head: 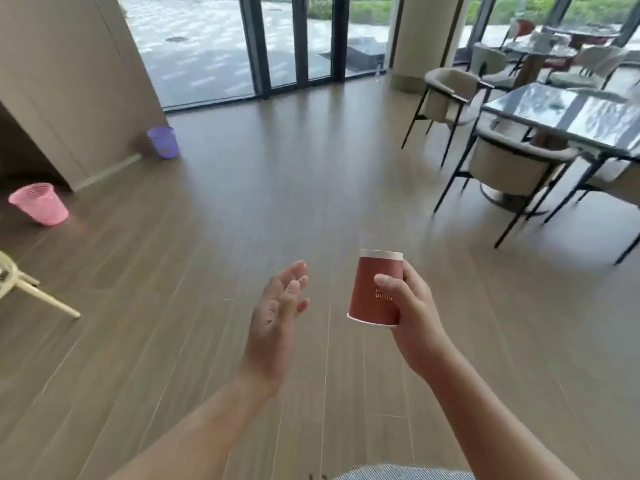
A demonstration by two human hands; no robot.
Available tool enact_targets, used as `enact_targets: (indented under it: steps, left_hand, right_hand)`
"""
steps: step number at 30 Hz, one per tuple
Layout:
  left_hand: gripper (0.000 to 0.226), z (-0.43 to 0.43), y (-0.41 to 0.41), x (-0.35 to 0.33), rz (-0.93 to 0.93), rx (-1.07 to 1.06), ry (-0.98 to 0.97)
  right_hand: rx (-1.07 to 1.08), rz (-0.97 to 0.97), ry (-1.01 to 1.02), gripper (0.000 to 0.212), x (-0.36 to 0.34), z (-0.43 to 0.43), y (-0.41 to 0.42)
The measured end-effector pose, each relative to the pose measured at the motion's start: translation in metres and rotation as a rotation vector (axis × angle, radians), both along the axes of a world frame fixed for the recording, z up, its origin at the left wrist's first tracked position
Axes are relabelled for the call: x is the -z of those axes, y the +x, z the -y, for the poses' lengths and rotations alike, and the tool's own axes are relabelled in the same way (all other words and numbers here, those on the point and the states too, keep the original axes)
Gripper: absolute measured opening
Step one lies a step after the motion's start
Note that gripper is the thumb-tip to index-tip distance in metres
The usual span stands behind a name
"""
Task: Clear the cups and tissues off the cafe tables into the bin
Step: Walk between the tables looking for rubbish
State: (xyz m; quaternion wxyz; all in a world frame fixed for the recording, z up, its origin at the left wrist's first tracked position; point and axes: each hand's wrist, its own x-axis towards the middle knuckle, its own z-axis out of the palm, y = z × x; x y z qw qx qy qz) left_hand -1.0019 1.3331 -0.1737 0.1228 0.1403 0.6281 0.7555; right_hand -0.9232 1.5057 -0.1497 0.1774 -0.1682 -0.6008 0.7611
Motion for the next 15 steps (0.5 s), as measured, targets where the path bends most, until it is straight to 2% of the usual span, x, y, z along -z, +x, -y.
enact_targets:
  steps: [7, 15]
  left_hand:
    - [0.04, 0.043, -0.118, 0.011, -0.002, -0.205, -0.018]
    - [0.039, 0.029, -0.294, 0.023, -0.029, -0.385, -0.039]
  right_hand:
    - [-0.196, 0.03, -0.032, 0.049, 0.014, 0.03, -0.152]
    - [-0.391, 0.022, -0.051, 0.046, 0.031, 0.017, -0.36]
